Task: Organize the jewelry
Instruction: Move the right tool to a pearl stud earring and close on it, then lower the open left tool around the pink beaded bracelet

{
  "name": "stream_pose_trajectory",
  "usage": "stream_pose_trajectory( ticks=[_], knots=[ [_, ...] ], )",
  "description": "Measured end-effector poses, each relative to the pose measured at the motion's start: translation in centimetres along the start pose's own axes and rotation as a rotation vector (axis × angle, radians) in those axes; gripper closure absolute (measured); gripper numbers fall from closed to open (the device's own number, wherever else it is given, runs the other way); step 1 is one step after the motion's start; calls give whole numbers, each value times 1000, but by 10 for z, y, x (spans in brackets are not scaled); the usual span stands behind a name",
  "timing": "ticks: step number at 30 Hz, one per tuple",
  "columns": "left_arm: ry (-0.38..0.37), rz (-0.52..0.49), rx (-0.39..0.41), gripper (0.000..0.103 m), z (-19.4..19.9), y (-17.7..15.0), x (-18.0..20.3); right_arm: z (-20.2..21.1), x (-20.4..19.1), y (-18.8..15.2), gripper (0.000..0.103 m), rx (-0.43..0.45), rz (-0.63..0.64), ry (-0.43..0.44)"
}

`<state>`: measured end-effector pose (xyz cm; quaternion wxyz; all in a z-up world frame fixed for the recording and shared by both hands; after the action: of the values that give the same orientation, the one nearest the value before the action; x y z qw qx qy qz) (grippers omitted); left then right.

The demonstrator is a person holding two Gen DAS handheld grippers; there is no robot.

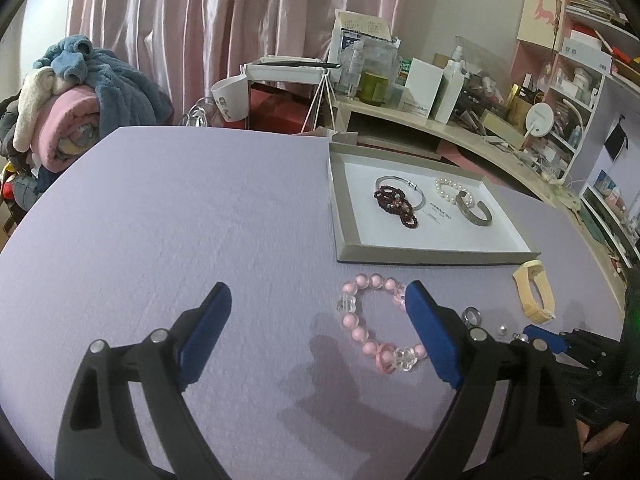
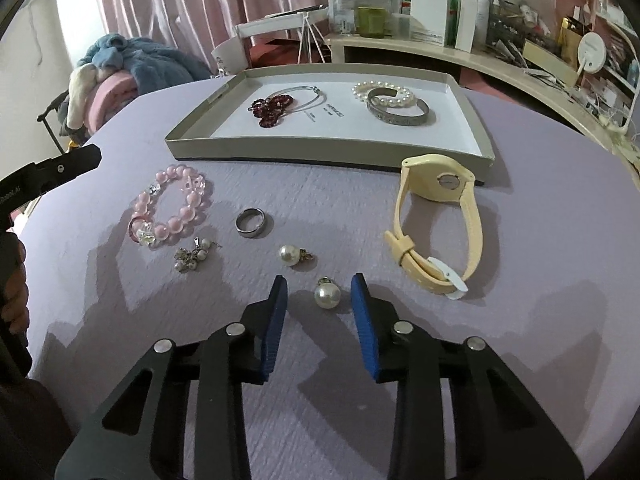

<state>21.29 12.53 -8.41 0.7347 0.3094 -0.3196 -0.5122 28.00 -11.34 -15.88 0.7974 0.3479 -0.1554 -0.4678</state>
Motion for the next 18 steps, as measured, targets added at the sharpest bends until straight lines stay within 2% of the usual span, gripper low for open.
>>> stream_pose_trajectory(
  ticks=[6, 12, 13, 14, 18],
  knots=[
    [0, -2, -6, 14, -1, -3, 1, 0, 2, 0, 78, 5, 2, -13],
    [-2, -8, -12, 12, -3, -4, 4, 0, -2, -1, 78, 10, 27, -22],
    [-3, -9, -14, 12, -3, -5, 4, 0, -2, -1, 80, 12, 32, -28],
    [-4, -10, -17, 12, -3, -5, 4, 0, -2, -1, 89, 13, 37, -38],
    [-10, -21, -40, 11, -9, -9, 8, 0, -3, -1, 89, 14, 43, -41]
  ],
)
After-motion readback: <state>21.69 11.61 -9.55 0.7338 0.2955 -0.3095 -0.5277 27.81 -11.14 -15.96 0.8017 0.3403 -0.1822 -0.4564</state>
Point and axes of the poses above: each gripper's, at about its wrist camera, not at the fingertips, and z roughly against the way its jaws point, x to its right, y to its top, the point moved 7 cm from there along -z, roughly the way its jaws point, and after that the axes turned 6 degrees about x, right-handed, at the moved point
